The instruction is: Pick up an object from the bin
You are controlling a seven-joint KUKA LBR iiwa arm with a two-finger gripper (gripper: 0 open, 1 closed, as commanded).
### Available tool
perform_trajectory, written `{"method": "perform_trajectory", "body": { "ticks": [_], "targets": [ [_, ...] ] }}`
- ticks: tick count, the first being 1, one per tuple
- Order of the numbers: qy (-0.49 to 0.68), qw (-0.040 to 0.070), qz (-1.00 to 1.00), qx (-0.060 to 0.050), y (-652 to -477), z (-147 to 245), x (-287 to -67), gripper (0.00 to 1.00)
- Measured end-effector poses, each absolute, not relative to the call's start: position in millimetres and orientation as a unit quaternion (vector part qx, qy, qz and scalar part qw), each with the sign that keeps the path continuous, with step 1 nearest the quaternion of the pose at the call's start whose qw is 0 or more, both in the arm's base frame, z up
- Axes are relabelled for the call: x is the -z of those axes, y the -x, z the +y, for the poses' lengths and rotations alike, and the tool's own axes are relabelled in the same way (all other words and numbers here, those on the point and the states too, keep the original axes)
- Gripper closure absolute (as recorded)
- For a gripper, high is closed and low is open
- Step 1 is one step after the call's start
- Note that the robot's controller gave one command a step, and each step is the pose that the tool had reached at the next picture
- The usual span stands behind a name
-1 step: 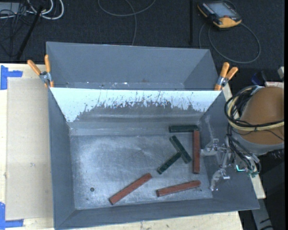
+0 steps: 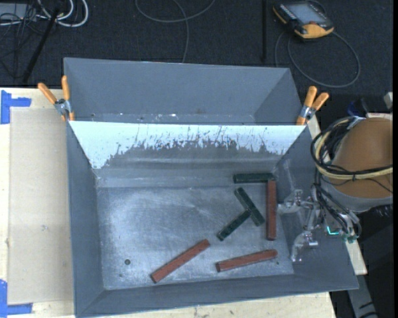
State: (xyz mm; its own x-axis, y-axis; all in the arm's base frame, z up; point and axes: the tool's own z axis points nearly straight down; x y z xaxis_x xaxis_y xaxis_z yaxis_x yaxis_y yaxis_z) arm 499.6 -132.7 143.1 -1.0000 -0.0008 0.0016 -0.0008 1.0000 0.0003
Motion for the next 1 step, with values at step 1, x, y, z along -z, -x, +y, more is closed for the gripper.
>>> {"method": "perform_trajectory", "body": {
  "ticks": [1],
  "targets": [
    [-0.034, -0.006, -0.999, -0.001, -505.9, -87.2, -74.3, 1.0]
  ]
}}
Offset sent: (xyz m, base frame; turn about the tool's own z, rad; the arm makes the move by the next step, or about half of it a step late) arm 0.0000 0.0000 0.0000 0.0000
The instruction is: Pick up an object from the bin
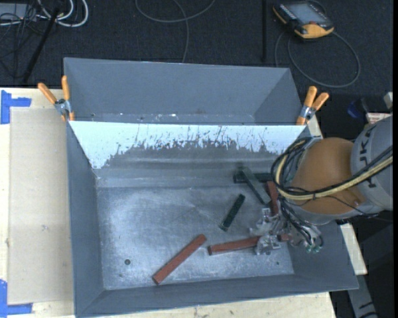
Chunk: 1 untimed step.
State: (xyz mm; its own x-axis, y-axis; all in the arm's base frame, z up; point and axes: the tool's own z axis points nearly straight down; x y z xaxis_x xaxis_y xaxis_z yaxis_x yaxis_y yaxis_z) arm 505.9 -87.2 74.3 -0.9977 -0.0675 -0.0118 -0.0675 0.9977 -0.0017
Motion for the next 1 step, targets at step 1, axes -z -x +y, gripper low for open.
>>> {"method": "perform_trajectory", "body": {
  "ticks": [1],
  "targets": [
    [0.034, 0.006, 0.999, 0.001, -505.9, -87.2, -74.4, 1.0]
  ]
}}
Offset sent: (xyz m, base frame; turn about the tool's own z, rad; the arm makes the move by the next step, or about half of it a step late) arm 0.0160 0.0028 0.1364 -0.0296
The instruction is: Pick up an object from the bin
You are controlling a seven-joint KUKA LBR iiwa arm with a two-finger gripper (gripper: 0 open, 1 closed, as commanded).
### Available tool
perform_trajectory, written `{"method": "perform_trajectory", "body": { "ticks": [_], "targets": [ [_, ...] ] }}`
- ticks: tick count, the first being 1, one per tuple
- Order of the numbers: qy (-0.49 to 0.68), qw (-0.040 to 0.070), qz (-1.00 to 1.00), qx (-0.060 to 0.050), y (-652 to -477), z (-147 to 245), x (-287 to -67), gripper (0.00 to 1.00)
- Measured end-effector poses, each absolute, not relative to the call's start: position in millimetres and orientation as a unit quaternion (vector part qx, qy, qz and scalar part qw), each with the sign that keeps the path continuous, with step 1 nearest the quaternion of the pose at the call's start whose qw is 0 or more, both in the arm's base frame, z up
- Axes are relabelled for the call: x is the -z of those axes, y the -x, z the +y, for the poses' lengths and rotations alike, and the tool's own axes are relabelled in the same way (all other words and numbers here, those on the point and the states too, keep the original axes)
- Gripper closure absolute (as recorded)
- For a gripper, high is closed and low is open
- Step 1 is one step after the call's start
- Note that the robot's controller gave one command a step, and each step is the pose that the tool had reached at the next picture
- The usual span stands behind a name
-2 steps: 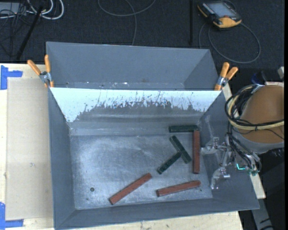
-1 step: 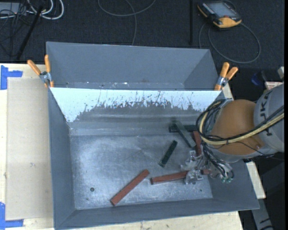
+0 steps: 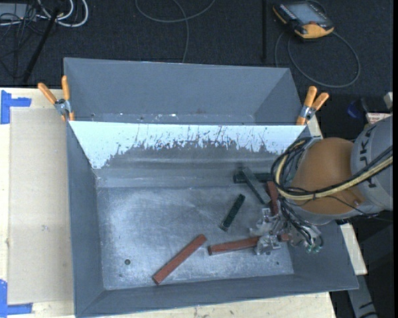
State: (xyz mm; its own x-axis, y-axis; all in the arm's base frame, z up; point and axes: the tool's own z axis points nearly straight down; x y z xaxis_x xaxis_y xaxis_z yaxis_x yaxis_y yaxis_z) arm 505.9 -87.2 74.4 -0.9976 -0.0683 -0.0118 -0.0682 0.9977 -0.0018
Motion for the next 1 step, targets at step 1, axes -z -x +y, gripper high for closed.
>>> {"method": "perform_trajectory", "body": {
  "ticks": [1],
  "targets": [
    [0.047, 0.001, 0.999, 0.0, -522.6, -84.7, -210.6, 1.0]
  ]
}}
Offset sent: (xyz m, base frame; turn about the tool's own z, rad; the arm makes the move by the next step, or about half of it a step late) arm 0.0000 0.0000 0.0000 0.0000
